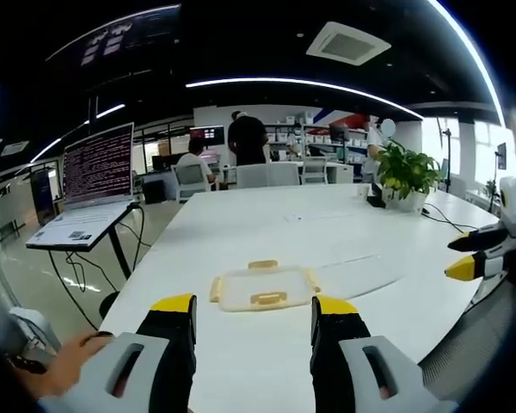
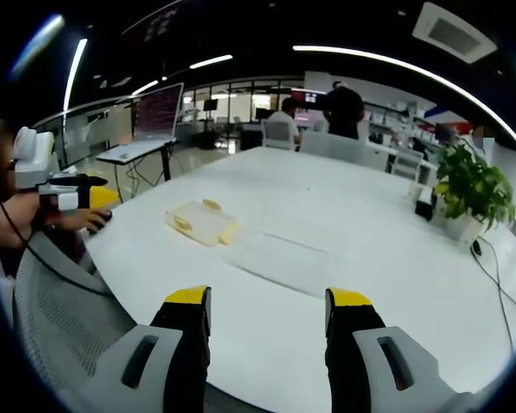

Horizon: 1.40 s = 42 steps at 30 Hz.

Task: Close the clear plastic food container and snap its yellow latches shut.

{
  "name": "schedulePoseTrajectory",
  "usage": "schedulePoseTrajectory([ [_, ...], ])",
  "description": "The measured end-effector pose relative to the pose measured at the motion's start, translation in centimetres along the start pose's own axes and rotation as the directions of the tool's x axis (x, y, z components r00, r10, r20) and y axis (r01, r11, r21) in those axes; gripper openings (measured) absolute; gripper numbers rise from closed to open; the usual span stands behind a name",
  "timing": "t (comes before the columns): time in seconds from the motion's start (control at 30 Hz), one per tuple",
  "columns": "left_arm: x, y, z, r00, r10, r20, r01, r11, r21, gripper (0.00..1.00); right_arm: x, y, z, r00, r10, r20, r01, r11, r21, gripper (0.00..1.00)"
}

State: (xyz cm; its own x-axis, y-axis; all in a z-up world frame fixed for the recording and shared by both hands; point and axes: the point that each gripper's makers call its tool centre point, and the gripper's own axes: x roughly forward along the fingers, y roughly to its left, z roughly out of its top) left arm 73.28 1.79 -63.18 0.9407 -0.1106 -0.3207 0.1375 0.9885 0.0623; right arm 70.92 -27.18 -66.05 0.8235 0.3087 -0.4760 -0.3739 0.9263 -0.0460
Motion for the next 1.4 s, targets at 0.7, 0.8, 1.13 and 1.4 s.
schedulePoseTrajectory([
  [0.7,0.08,0.09,0.1,1.0,0.002,0.001,-0.002,1.0,0.003,0.48,0.07,0.16,0.07,1.0,0.006,0.001,-0.006,1.0,-0.004,0.51],
  [0.8,0.07,0.1,0.05,1.0,0.002,0.0,-0.002,1.0,0.0,0.48,0.07,0.21,0.03,1.0,0.007,0.0,-0.007,1.0,-0.006,0.51],
  [1.13,0.0,0.09,-0.01,1.0,0.002,-0.001,-0.002,1.0,-0.002,0.48,0.04,0.29,-0.08,1.0,0.009,-0.004,-0.009,1.0,-0.006,0.51],
  [1.4,-0.01,0.11,-0.02,1.0,0.003,-0.001,-0.003,1.0,-0.002,0.48,0.06,0.37,-0.06,1.0,0.011,-0.003,-0.011,1.0,-0.008,0.51],
])
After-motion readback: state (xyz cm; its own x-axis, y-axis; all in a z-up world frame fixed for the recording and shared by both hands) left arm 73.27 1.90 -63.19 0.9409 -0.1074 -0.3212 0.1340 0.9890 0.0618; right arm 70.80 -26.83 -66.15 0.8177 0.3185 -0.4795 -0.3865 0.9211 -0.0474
